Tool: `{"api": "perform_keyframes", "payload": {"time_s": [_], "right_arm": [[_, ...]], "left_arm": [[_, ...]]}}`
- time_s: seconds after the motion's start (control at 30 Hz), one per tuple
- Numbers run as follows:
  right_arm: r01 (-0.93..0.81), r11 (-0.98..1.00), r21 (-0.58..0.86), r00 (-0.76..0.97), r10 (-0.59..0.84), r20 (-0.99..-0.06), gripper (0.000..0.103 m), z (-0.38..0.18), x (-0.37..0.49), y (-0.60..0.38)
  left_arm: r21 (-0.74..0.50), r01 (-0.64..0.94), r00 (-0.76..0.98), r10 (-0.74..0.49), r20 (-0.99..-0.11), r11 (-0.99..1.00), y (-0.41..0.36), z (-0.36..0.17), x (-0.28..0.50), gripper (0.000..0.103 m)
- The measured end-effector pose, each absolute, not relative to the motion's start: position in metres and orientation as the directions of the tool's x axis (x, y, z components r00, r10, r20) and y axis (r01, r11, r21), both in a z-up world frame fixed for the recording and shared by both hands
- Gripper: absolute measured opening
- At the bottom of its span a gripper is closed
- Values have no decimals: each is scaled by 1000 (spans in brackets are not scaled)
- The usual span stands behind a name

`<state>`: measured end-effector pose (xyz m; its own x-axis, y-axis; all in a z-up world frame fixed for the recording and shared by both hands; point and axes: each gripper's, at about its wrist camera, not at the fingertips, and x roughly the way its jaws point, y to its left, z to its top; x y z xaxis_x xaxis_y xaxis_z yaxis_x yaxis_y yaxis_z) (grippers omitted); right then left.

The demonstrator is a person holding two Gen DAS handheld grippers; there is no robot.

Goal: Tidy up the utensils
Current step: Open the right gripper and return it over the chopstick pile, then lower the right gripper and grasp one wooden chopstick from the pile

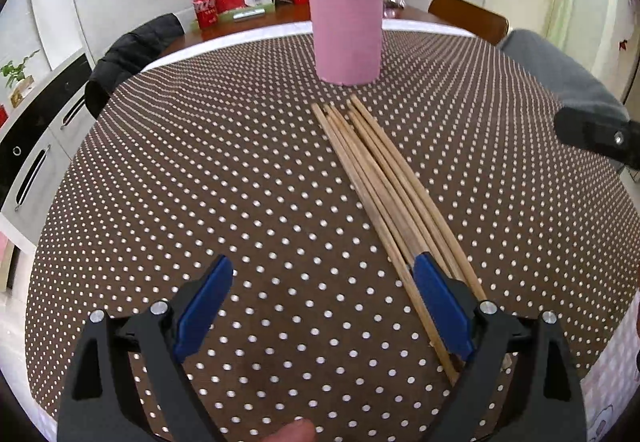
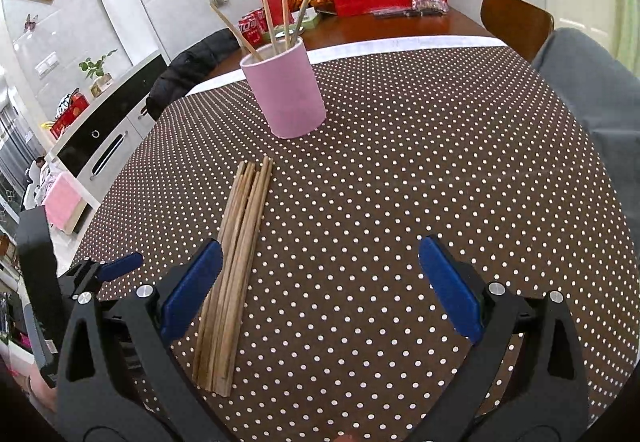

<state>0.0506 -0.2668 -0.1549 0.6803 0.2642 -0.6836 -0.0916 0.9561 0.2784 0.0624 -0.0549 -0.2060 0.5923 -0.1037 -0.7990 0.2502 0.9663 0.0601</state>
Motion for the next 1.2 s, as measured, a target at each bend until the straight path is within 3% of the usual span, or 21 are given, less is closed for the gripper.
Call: {"api": "perform_keyframes", "payload": {"time_s": [0.43,0.77,0.97,1.2], "right_arm": [[-100,960,262,651,262,-712,97,-166,60,-265],[-233,946,228,574,322,-753,96,-187,95,-215],[-266,956,127,539,256,-802,76,-205,107,-192],[-224,970,95,553,206,-808,75,-206,109,-210]], "left_arm": [[74,221,568,-67,-820,972,-57,-219,84,92],[23,188,572,-90,-816,982,-35,-223,92,92],[19,184,577,-92,-811,983,-33,-223,93,92],[19,184,578,-92,-811,983,-34,-223,92,93]]}}
